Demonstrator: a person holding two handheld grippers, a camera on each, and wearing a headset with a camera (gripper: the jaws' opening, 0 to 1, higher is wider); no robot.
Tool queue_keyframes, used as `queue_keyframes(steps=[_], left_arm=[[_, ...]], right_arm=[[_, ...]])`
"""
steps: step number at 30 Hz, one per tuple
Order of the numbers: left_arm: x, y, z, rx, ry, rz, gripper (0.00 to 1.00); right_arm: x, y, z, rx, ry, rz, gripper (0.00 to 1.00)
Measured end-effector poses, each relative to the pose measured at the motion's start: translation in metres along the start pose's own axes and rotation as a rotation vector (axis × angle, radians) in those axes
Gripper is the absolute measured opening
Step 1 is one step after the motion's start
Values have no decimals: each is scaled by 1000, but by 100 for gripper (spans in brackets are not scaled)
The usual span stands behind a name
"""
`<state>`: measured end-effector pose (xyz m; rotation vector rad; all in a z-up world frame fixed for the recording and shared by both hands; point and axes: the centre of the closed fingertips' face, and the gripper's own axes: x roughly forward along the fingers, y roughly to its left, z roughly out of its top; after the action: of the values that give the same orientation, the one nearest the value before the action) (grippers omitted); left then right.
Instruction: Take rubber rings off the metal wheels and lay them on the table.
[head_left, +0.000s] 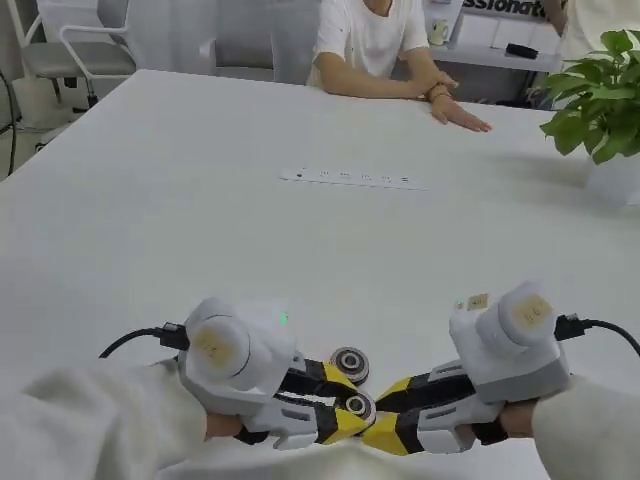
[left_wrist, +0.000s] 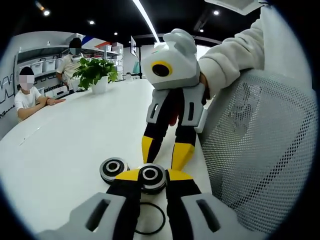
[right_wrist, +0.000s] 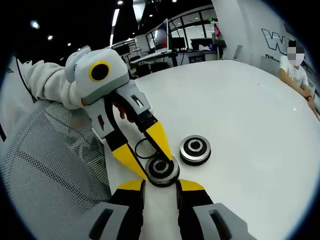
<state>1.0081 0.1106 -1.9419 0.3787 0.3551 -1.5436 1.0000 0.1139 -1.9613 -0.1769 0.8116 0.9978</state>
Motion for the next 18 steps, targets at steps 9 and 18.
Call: queue_keyframes(steps=[9,18], left_arm=[[0,1,1,-11,-4,0,14],[-5,4,2,-8,-10,1,8]], right_arm=[[1,-1,1,-26,-3,-4,23],[1,-3,1,-53,-2,-14,20]])
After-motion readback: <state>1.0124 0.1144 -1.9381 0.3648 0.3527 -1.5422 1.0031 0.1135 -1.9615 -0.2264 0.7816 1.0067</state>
